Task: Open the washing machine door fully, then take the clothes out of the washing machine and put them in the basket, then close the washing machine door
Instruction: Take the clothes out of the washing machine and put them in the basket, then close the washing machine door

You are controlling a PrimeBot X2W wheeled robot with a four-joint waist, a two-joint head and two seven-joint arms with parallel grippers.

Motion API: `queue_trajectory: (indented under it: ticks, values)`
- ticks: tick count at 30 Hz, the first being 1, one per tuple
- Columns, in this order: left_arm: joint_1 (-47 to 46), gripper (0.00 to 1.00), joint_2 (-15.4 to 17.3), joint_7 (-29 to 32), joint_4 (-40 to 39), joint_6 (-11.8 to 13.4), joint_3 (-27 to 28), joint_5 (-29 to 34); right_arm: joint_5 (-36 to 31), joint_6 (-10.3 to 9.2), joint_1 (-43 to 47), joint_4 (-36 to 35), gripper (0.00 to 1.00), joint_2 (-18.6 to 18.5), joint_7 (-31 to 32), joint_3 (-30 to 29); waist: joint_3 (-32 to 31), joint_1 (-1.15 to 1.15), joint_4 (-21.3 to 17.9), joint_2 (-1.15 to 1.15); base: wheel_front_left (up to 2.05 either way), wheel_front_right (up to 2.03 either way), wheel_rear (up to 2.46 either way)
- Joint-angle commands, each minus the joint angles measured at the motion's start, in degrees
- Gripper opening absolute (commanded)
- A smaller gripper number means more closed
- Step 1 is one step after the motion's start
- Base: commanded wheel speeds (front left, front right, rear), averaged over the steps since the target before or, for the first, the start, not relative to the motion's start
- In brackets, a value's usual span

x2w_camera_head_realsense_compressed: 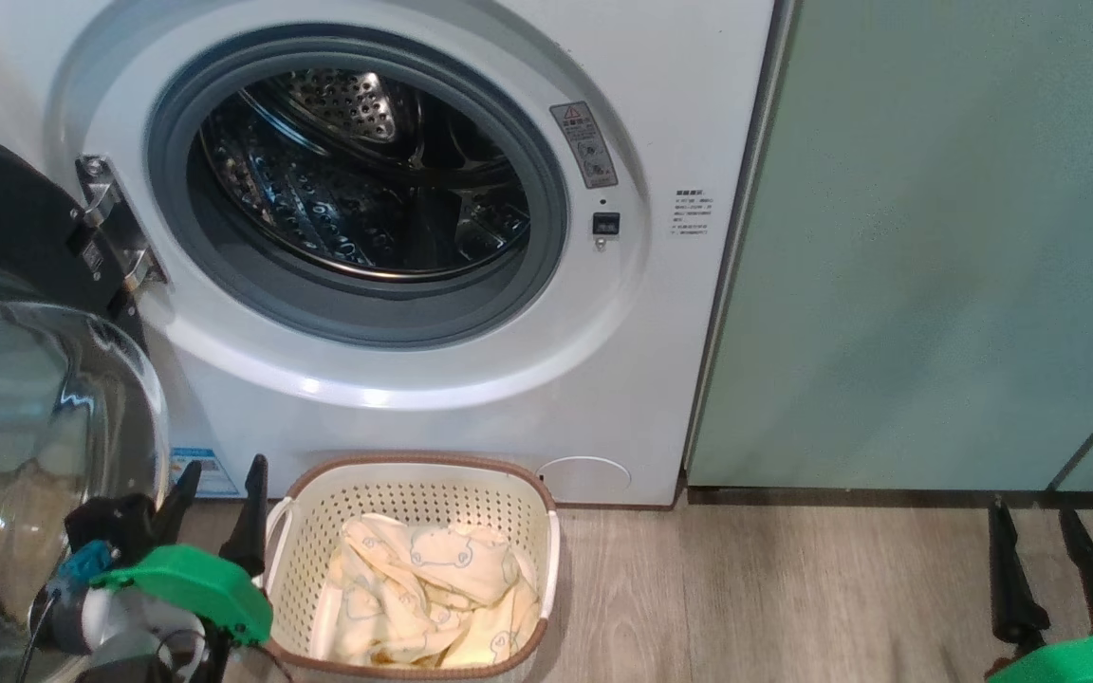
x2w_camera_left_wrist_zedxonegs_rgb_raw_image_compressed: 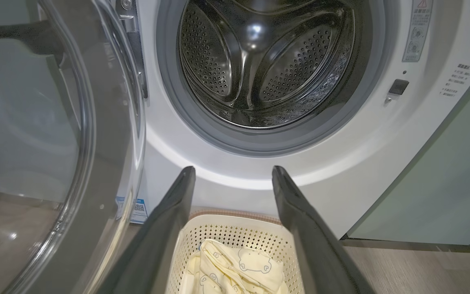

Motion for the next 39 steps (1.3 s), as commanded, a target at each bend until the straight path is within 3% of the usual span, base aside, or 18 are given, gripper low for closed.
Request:
queue_trajectory:
  ticks: [1, 23, 39]
  values:
    - [-2.2, 1.0, 1.48, -0.53, -1.35, -0.15, 1.99, 0.2, -0.27, 0.21, -2.14, -1.79, 1.0, -1.0, -0.55, 1.28, -0.03, 0.0, 0.01, 0.0, 0.0, 0.0, 0.0]
    - [-3.26, 1.0, 1.65, -0.53, -0.75, -0.39, 1.94, 0.4, -0.45, 0.21, -2.06, -1.31, 1.0, -0.48, -0.55, 1.06, 0.25, 0.0, 0.28, 0.0, -0.1, 0.1, 0.0]
    - [-3.48, 1.0, 1.38, -0.53, -1.17, -0.45, 2.66, 0.44, -0.48, 0.21, -2.07, -1.33, 1.0, -0.17, -0.55, 0.95, 0.45, 0.0, -0.02, 0.0, -1.62, 1.62, 0.0]
